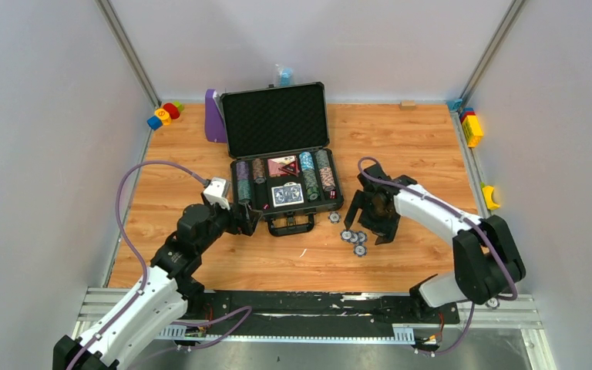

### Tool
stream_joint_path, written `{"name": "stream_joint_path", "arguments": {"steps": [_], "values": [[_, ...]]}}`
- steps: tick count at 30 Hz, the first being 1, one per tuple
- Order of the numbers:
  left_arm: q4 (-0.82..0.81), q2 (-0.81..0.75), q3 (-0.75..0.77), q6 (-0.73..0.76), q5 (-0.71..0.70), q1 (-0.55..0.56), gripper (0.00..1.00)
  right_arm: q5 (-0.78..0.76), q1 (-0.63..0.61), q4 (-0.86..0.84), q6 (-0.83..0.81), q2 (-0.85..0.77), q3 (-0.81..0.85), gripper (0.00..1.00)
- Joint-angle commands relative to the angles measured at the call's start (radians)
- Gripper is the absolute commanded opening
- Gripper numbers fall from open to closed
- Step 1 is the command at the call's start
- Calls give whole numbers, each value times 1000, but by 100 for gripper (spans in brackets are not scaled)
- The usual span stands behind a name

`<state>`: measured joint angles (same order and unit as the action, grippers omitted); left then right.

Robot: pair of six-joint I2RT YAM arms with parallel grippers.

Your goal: Pack up texas hold em set

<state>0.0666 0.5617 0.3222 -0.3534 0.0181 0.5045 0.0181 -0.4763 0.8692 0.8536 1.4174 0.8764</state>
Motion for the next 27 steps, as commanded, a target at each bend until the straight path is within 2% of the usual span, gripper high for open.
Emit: {"name": "stream_joint_path", "arguments": {"steps": [1, 3, 13, 27], "values": [[-36, -9, -2, 10, 8, 2, 100, -17, -53, -49, -31, 73, 55, 96], [-36, -9, -2, 11, 8, 3, 100, -58, -70, -56, -42, 106, 62, 99], [-37, -7, -4, 10, 11, 2, 100, -104, -108, -131, -60, 182, 45, 98], [-40, -6, -5, 10, 11, 3, 100, -146, -108, -162, -102, 227, 27, 71]]}}
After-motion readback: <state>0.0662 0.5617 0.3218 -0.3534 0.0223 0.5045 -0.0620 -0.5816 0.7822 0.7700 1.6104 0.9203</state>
